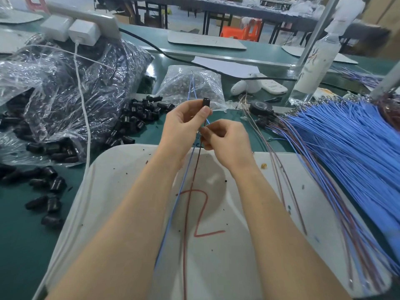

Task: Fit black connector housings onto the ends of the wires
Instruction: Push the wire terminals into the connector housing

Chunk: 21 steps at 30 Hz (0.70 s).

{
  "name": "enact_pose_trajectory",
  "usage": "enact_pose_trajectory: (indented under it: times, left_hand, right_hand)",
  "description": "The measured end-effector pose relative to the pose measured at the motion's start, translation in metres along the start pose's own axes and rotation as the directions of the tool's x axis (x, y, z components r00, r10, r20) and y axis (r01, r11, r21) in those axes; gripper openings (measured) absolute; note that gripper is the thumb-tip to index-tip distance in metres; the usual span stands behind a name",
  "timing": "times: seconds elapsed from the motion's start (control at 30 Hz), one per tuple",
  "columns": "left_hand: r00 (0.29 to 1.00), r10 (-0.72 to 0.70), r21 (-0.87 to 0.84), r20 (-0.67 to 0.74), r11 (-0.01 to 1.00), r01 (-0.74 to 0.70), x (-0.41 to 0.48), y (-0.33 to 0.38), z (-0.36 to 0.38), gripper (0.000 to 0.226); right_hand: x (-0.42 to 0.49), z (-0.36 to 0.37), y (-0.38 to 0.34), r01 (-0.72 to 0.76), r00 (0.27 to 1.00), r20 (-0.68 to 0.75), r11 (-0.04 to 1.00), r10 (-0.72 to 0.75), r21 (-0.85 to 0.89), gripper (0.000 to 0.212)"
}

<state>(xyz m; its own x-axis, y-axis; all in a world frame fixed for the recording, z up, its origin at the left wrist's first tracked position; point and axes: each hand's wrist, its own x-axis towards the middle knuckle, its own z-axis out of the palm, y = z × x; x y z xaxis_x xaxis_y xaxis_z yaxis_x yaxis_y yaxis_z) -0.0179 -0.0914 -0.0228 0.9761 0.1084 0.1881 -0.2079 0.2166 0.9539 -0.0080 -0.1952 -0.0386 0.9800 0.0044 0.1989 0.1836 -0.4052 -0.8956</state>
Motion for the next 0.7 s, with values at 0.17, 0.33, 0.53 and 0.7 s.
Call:
enact_pose_trajectory:
  times: [0.17,0.33,0.53,0.7]
  left_hand:
    - [0.999,0.044,0.042,-0.005,0.998,-0.044,0.005,-0.006,-0.005,0.027]
    - [0.996,0.080,0.126,-0.047,0.989,-0.073,0.010,-0.009,-0.010,0.026]
    - [0.988,0.131,0.295,-0.078,0.950,-0.102,0.016,-0.013,-0.017,0.024]
    - [0.992,0.125,0.397,-0.025,0.912,-0.105,0.015,-0.019,-0.017,0.021]
  right_hand:
    - [-0.001,0.003,0.001,-0.026,0.999,0.026,0.999,0.025,0.022,0.024]
    - [-0.004,0.009,0.000,-0.021,0.998,0.058,0.999,0.024,-0.044,0.021]
    - [-0.001,-0.004,0.002,0.008,0.999,-0.037,0.974,-0.016,-0.225,0.014]
    - [0.012,-0.029,0.009,-0.148,0.978,-0.192,0.907,0.076,-0.395,0.019]
